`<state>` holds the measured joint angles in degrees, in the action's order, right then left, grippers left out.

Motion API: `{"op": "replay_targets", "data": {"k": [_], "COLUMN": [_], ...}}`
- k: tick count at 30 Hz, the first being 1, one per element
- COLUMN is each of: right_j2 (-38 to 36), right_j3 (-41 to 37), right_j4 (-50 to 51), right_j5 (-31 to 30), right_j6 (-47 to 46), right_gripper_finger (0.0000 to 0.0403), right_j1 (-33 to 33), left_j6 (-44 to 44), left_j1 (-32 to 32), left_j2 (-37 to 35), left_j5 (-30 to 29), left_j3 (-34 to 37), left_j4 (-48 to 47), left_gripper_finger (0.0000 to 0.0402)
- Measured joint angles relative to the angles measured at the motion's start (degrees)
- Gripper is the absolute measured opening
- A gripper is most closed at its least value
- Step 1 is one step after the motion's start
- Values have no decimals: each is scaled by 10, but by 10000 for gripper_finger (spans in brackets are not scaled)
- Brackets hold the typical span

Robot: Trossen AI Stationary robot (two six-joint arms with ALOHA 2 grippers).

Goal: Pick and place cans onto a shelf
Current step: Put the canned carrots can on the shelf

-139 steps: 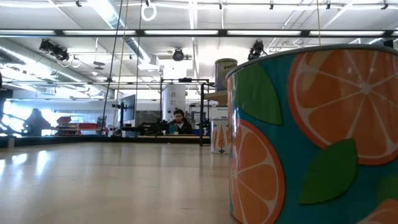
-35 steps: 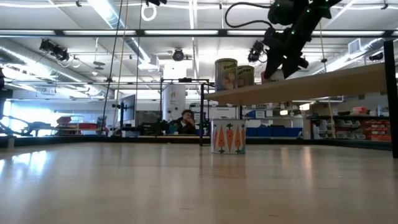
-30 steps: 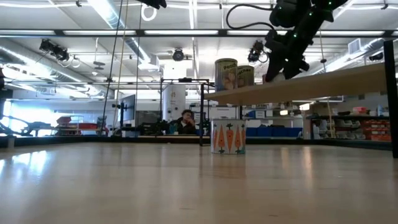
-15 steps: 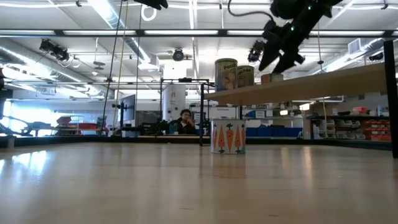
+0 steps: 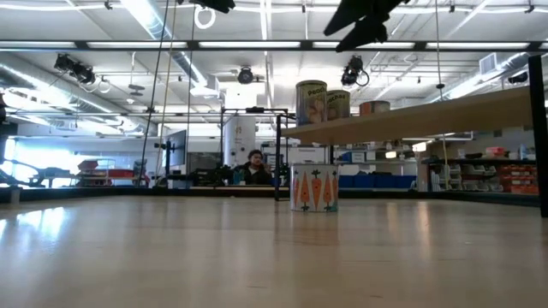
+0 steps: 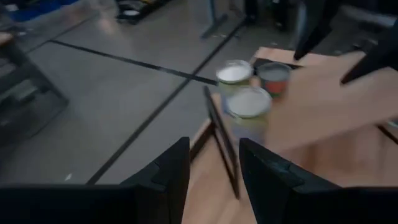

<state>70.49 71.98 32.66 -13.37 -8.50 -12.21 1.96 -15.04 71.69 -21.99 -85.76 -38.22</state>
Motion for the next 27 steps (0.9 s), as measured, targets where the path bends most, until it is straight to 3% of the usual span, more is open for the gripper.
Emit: {"op": "replay_targets", "data": {"k": [7, 11, 18, 27], "right_j2": [100, 163, 255, 326], "right_j3": [-1, -1, -1, -1], "right_j4": [5, 17, 14, -11], "right_j5": [-61, -61, 30, 83], "right_j6": [-37, -76, -87, 24], "right_gripper_finger": [335, 342, 381, 397], "right_j1": [150, 193, 194, 147], "left_j6": [2, 2, -23, -44], "left_j1": [37, 51, 79, 98], "left_j2": [-25, -32, -33, -33], "left_j5": [20, 20, 19, 17], "left_j3": [0, 0, 0, 0], "left_j4": [-84, -123, -160, -160], "left_gripper_finger": [144, 144, 144, 144]}}
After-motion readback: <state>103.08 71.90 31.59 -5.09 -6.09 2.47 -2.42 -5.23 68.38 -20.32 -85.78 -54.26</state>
